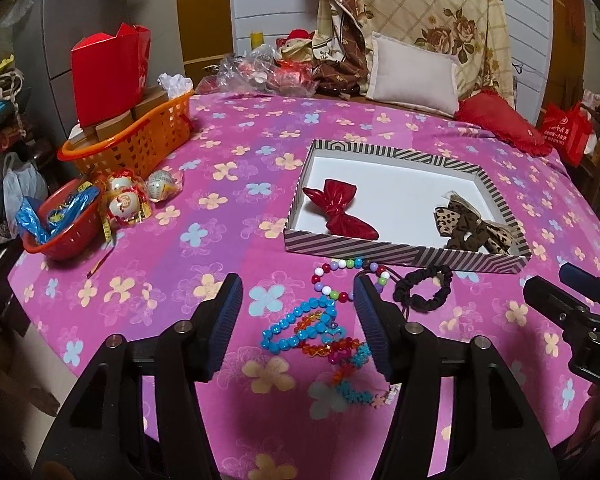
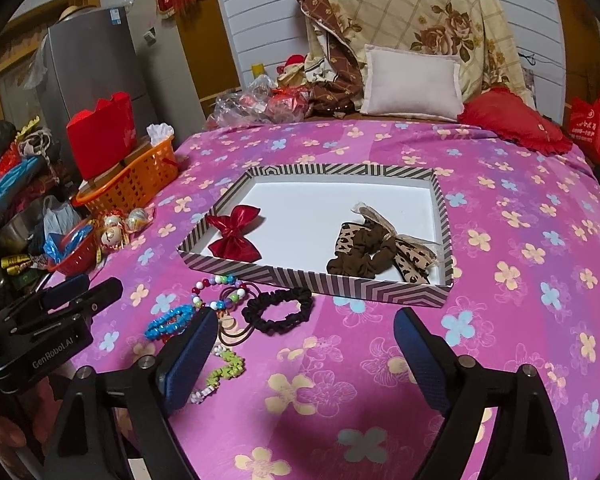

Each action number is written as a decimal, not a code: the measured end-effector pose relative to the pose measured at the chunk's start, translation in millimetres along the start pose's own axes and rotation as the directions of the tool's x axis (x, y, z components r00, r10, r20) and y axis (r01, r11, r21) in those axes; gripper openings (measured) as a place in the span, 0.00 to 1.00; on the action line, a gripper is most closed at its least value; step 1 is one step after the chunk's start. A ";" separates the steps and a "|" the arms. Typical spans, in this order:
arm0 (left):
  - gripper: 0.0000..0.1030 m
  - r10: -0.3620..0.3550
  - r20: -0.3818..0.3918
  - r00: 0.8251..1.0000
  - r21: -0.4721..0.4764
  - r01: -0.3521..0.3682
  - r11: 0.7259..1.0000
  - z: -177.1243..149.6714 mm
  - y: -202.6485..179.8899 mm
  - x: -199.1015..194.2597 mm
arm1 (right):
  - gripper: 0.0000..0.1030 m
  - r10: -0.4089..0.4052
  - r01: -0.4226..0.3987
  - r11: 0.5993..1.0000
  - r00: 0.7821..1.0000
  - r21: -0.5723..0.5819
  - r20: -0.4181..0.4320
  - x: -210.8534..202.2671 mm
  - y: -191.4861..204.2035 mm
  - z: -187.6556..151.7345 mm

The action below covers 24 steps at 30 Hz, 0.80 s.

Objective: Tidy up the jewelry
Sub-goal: 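Move both grippers back toward the bracelets and black scrunchie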

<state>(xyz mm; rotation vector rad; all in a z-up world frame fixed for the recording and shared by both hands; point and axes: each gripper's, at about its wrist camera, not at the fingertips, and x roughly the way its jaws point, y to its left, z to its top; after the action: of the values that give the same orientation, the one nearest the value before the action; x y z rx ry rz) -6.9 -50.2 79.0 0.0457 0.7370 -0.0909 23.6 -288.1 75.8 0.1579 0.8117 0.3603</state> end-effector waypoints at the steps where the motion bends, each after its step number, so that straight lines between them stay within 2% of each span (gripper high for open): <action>1: 0.57 0.000 0.003 1.000 0.000 0.000 1.000 -0.6 -0.1 -1.1 | 0.86 0.001 -0.001 1.000 1.000 0.000 0.002 -0.8 0.3 -0.2; 24: 0.58 -0.003 -0.017 1.000 -0.015 0.003 1.000 -10.8 5.7 -0.2 | 0.86 -0.004 0.004 1.000 1.000 -0.008 -0.030 5.0 1.0 -7.3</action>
<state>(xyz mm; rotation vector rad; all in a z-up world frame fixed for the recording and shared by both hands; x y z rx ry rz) -13.7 -43.7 71.2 0.0312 0.7552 -0.0880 21.2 -285.3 67.7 0.1437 0.8401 0.3627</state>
